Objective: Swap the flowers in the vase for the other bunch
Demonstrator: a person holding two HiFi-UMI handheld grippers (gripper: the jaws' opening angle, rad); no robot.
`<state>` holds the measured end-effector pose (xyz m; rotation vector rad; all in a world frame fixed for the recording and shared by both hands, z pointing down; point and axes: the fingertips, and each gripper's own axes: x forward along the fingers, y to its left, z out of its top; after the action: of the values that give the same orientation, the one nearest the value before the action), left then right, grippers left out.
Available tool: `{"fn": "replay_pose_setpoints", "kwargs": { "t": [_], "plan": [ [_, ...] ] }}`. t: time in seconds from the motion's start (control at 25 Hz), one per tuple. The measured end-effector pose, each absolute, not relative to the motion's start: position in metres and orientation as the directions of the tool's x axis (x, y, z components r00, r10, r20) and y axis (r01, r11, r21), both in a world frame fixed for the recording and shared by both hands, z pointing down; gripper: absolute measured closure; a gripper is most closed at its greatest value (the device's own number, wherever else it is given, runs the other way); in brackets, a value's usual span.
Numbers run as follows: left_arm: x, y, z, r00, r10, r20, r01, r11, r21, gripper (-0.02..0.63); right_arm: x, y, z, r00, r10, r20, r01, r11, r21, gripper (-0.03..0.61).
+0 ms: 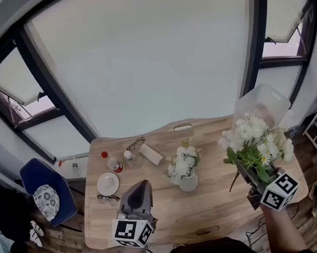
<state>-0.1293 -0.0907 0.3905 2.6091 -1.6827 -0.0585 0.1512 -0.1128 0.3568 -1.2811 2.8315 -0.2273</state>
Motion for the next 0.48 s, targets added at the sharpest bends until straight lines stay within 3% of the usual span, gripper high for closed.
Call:
{"fn": "replay_pose_setpoints", "kwargs": {
  "t": [0.48],
  "plan": [
    [-0.108, -0.106, 0.408, 0.438, -0.898, 0.029, -0.899, -0.437, 0.041, 0.609, 0.162, -0.115, 0.359, -0.661, -0.750, 0.025, -0.744, 0.651, -0.151, 0.471]
  ]
}}
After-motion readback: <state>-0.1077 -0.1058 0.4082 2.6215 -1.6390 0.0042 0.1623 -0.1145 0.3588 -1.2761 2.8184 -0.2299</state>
